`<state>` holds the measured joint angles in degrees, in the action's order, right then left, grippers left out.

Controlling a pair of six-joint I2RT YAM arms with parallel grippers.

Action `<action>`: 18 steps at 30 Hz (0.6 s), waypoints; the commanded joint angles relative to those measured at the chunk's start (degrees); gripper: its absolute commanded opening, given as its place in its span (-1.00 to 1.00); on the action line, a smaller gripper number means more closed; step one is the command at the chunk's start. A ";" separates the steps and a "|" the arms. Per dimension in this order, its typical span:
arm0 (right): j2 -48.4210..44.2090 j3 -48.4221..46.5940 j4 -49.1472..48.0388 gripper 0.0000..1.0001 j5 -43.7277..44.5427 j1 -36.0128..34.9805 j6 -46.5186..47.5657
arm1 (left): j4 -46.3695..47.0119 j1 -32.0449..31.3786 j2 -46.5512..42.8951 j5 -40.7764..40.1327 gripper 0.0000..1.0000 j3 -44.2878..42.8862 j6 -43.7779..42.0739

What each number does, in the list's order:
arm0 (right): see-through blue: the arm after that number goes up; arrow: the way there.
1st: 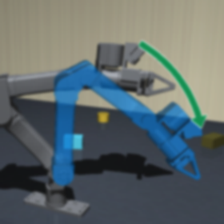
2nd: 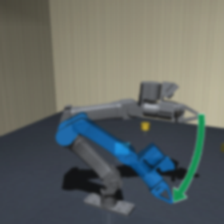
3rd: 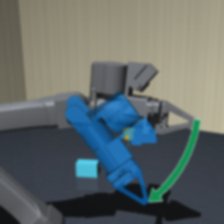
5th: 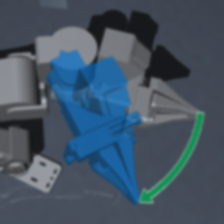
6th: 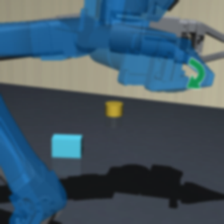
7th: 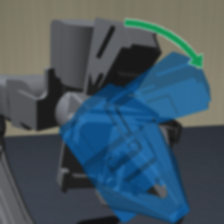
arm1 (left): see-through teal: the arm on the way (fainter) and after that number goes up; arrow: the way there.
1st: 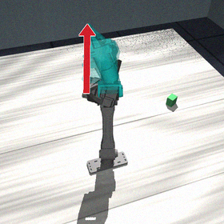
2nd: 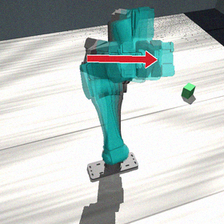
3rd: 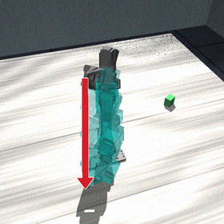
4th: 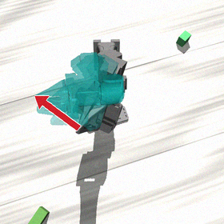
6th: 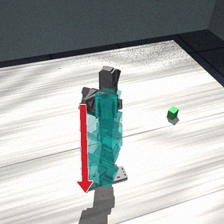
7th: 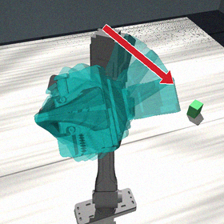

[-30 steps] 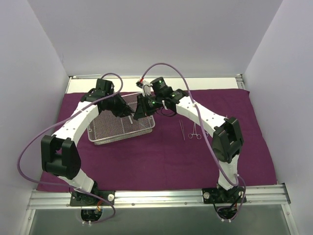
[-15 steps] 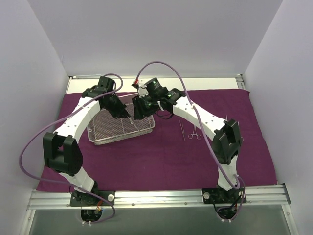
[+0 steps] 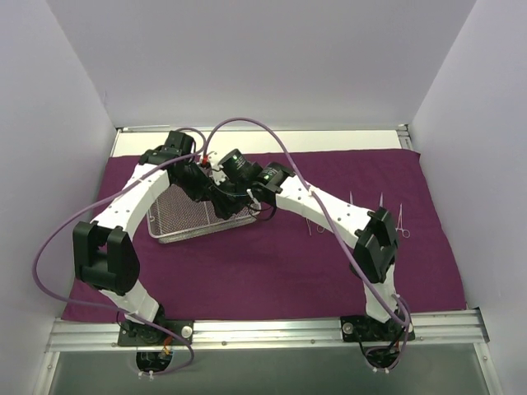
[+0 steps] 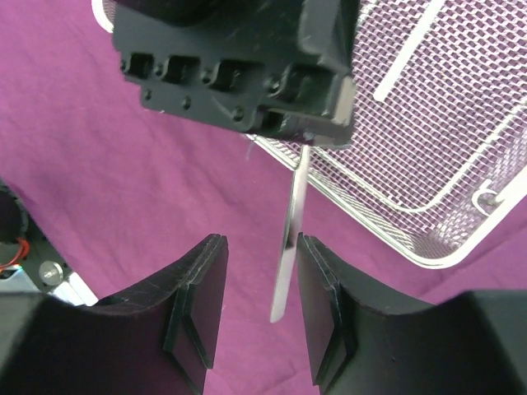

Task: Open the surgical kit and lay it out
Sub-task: Place the medical item in the surgical kit.

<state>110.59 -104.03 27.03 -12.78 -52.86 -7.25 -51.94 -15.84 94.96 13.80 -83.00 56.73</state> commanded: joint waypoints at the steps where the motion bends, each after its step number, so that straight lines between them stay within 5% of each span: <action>1: 1.65 -3.46 2.41 -0.22 4.51 -0.40 1.27 | 1.58 -0.34 -1.97 1.22 -0.95 0.73 1.01; 13: 6.57 -9.26 6.19 -0.43 6.71 -1.63 2.76 | 2.11 -0.34 -2.85 2.72 -0.95 1.88 1.89; 18: 6.84 -9.35 6.37 -1.00 7.85 -1.72 2.76 | 2.81 -0.25 -2.94 3.33 -0.95 1.97 1.89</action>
<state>116.99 -111.13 31.29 -6.61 -54.00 -5.63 -51.20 -15.77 94.83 15.33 -80.84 58.57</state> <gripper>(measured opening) 0.057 0.047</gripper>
